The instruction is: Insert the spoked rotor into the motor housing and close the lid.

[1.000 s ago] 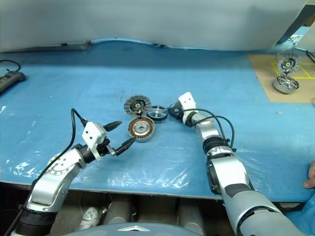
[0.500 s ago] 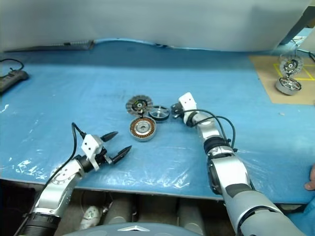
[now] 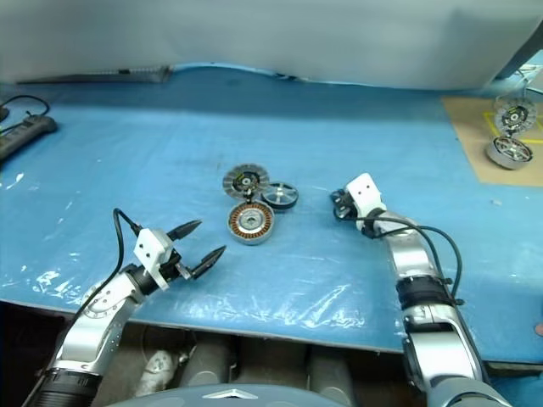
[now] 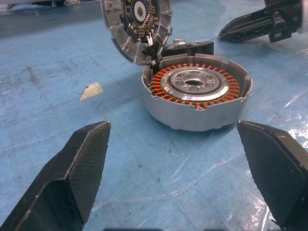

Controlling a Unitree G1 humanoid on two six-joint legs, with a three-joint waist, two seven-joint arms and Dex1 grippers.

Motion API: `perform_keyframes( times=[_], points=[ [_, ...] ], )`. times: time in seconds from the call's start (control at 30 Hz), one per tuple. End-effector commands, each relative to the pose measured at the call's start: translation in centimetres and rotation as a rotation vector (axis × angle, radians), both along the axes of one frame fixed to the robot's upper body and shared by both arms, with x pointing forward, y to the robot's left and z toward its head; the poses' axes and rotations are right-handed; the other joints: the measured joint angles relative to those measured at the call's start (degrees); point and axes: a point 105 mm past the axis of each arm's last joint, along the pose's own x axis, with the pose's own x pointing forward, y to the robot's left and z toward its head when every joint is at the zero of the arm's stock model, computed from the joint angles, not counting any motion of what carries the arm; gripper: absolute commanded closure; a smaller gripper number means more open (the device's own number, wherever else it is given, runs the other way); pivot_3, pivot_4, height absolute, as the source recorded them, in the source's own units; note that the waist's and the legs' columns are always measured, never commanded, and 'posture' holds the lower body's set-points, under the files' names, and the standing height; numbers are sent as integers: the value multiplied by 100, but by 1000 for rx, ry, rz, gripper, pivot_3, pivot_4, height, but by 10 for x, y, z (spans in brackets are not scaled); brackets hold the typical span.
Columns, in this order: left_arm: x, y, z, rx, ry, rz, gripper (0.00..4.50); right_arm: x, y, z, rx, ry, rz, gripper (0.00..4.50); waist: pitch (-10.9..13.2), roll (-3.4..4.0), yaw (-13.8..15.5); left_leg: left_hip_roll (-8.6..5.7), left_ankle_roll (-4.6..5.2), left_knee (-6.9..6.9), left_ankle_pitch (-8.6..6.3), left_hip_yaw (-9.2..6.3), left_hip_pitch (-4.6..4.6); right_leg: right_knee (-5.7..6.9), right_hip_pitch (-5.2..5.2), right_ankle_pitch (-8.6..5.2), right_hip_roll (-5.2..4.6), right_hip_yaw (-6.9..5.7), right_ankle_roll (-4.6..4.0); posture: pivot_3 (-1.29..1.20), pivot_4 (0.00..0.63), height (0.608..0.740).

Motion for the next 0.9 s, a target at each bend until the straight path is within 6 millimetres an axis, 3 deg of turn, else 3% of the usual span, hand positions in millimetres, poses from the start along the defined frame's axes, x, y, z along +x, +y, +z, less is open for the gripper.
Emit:
perform_keyframes(
  times=[0.03,0.2,0.27,0.4,0.57,0.9],
  points=[
    [3,-1,4,2,-38,-21,0,-15,44,54,118,-89,175,3936,1,-1,-76,-2,0,-4,0,0,3,1,-3,0,1,6,1,0,150,740],
    [9,1,0,3,-33,-24,0,-43,101,71,182,-54,381,3936,0,-2,-128,0,-4,-21,2,0,10,-3,-8,-2,2,15,4,0,150,740],
    [11,3,-1,0,-29,-24,0,-50,125,68,200,-22,436,3936,1,-3,-126,-1,-7,-25,4,0,6,-13,-8,6,1,15,18,0,150,740],
    [15,4,-3,1,-25,-25,0,-52,152,55,207,21,469,3936,1,-3,-124,-2,-11,-27,5,0,-2,-14,-15,10,-1,14,25,0,150,740],
    [17,4,-7,-5,-17,-23,0,-54,171,41,212,65,498,3936,2,-4,-121,-2,-14,-27,6,0,-1,-13,-13,8,-3,14,22,0,150,740],
    [11,2,-15,-10,-9,-22,0,-55,174,12,177,156,507,3936,2,-5,-123,-3,-15,-27,6,0,0,-11,-13,13,-2,13,29,0,150,740]
  ],
)
